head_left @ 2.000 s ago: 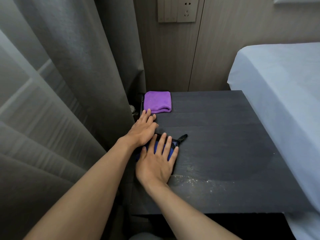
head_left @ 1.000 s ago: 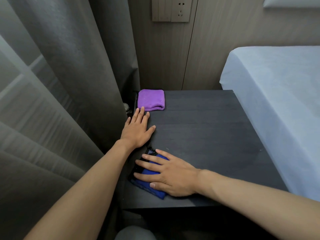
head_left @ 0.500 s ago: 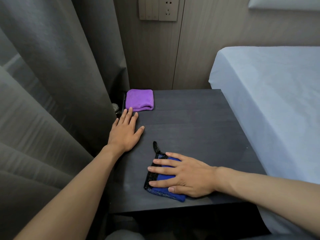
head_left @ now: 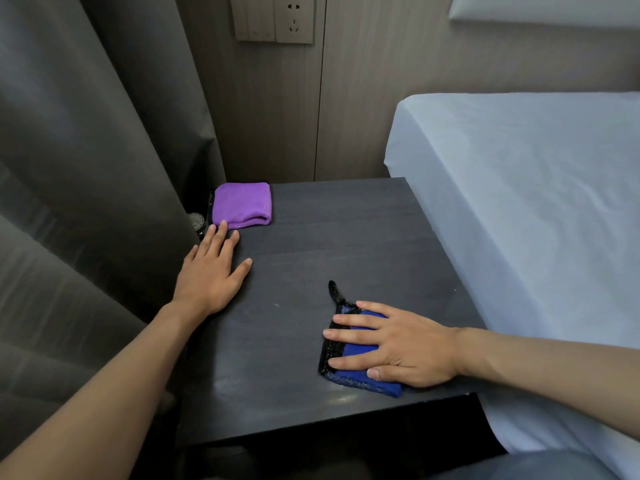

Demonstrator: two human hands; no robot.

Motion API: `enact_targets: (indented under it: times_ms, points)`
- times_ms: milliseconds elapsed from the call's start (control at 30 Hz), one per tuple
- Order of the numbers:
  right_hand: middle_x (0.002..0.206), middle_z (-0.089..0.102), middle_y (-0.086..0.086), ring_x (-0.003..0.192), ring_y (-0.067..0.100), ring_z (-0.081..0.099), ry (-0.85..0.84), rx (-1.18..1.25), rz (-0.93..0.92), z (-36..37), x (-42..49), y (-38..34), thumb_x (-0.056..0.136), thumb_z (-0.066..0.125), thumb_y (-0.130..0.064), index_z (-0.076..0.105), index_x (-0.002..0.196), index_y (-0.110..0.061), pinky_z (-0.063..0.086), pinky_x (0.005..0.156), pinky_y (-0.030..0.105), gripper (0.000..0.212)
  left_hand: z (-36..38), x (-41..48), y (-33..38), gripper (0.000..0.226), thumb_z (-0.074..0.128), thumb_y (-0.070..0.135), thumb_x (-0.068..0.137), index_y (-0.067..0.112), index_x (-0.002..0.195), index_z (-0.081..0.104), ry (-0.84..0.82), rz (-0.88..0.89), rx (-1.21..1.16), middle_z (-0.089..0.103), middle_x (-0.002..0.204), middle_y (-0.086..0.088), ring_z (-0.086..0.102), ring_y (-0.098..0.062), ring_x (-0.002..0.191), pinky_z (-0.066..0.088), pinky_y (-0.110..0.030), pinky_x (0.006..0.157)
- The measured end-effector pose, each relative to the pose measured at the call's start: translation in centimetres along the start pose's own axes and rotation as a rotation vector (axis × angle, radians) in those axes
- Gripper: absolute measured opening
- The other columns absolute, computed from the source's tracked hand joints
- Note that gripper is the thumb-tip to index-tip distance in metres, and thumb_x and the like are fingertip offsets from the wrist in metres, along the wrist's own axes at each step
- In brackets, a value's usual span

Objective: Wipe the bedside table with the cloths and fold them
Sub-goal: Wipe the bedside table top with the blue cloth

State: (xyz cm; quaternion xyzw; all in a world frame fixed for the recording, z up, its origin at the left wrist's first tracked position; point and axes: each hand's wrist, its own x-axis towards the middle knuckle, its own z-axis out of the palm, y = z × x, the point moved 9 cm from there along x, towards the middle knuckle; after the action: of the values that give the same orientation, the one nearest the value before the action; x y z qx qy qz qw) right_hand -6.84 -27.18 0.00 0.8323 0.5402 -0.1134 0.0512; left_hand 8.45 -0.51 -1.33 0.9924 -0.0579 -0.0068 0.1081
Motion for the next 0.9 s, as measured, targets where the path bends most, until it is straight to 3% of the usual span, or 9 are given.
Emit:
enact_targets:
  times_ms: [467, 833, 900]
  points:
    - [0.169, -0.002, -0.013, 0.155, 0.013, -0.006, 0.037, 0.100, 0.308, 1.7, -7.8, 5.3, 0.110, 0.022, -0.042, 0.010, 0.158, -0.045, 0.000, 0.124, 0.045, 0.050, -0.1, -0.1, 0.0, 0.067, 0.037, 0.052, 0.101, 0.018, 0.156, 0.023, 0.018, 0.019, -0.037, 0.002, 0.167, -0.001, 0.000, -0.018, 0.152, 0.017, -0.048, 0.120]
    - [0.168, 0.000, -0.014, 0.154, 0.007, -0.007, 0.160, 0.128, 0.792, 3.8, -11.8, 7.1, 0.102, -0.005, -0.052, -0.008, 0.151, -0.055, 0.001, 0.123, 0.036, 0.050, -0.4, -0.2, 0.2, 0.066, 0.039, 0.052, 0.100, 0.020, 0.156, 0.024, -0.010, 0.000, -0.045, 0.003, 0.167, -0.002, -0.002, -0.020, 0.153, 0.017, -0.050, 0.119]
    - [0.168, 0.006, -0.010, 0.154, 0.010, -0.001, 0.178, 0.112, 0.902, 4.3, -12.4, 6.8, 0.103, 0.002, -0.049, -0.003, 0.153, -0.051, 0.003, 0.122, 0.036, 0.050, -0.3, -0.1, 0.1, 0.066, 0.038, 0.053, 0.100, 0.021, 0.156, 0.023, -0.028, -0.012, -0.037, 0.002, 0.167, -0.001, -0.004, -0.020, 0.153, 0.015, -0.050, 0.120]
